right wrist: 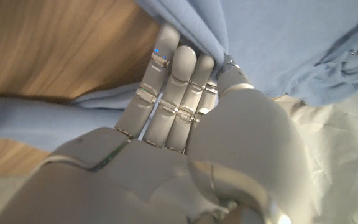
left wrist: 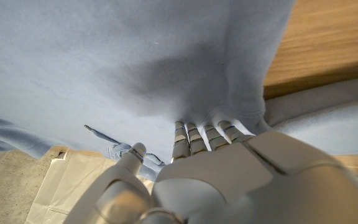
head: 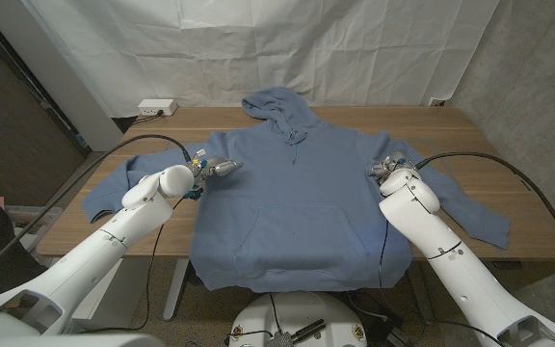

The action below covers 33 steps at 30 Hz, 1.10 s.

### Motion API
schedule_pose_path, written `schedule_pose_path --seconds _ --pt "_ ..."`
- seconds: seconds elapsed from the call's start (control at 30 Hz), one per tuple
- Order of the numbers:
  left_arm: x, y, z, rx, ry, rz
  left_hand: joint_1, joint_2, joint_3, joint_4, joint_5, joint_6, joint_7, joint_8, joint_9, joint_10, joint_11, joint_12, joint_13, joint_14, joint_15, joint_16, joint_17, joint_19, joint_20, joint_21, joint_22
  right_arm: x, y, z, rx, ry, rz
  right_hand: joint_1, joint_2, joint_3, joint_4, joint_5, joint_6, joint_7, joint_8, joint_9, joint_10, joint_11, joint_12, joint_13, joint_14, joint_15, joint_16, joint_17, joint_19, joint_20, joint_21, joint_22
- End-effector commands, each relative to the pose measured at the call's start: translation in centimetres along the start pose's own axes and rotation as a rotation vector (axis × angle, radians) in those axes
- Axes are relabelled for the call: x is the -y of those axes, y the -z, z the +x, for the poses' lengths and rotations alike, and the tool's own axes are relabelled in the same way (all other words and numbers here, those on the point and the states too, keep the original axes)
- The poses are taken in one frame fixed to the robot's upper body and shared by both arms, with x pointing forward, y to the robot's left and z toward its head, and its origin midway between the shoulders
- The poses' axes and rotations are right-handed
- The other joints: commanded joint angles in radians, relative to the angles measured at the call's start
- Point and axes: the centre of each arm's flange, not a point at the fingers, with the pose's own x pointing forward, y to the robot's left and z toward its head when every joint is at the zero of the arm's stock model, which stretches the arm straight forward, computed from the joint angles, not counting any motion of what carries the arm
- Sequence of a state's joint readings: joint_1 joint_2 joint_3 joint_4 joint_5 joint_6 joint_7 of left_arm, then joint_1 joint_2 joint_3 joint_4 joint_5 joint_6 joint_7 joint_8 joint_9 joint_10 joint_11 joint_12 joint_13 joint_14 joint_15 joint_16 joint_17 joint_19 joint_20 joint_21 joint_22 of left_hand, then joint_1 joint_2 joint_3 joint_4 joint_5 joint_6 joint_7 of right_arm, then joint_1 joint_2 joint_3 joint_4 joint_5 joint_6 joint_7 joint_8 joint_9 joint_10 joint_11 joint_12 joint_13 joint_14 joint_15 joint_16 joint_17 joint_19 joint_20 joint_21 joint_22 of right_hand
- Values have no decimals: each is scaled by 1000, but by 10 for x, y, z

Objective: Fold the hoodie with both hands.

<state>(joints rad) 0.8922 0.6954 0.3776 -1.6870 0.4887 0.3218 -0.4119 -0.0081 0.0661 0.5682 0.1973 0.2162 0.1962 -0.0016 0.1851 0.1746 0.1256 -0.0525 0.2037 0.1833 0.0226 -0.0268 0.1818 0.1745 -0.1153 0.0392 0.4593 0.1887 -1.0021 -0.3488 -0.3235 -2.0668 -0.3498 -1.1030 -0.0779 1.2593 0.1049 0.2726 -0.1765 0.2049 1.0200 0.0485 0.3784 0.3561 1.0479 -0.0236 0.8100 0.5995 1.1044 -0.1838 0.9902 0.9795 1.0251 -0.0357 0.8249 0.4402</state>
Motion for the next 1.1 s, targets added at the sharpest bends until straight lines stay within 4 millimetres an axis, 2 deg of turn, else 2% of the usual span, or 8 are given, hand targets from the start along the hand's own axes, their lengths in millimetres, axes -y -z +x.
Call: schedule_pose_path --seconds 0.03,0.33,0.63,1.1 --pt "-3 2 1 3 -10 -1 -4 91 -4 0 6 -6 -1 -2 6 2 1 2 4 2 6 4 4 6 12 7 8 13 10 2 154 -102 349 25 10 12 4 -7 84 95 6 38 60 68 6 8 21 -18 -5 11 1 0 12 1" --pt "-4 2 1 4 -10 -5 -4 92 -7 0 7 -8 -1 -2 6 2 3 2 4 3 4 4 3 7 12 7 8 9 11 6 208 -200 515 28 8 20 8 -13 82 98 7 46 56 68 4 8 21 -18 -11 28 -3 -3 25 -3" --pt "-5 2 2 6 -10 -5 -3 94 -11 0 8 -10 -1 -2 6 0 2 1 4 3 4 4 3 7 11 6 8 3 0 5 284 -306 632 33 7 30 9 -18 80 103 8 56 58 74 3 4 24 -20 -17 45 -6 -8 41 -7" --pt "-5 2 5 12 -14 -9 -3 96 -16 0 10 -10 -1 -1 5 0 2 0 4 3 3 4 3 10 13 7 8 5 -34 -7 420 -330 605 33 4 40 13 -21 77 104 9 69 56 73 4 9 29 -22 -27 62 -10 -12 61 -13"
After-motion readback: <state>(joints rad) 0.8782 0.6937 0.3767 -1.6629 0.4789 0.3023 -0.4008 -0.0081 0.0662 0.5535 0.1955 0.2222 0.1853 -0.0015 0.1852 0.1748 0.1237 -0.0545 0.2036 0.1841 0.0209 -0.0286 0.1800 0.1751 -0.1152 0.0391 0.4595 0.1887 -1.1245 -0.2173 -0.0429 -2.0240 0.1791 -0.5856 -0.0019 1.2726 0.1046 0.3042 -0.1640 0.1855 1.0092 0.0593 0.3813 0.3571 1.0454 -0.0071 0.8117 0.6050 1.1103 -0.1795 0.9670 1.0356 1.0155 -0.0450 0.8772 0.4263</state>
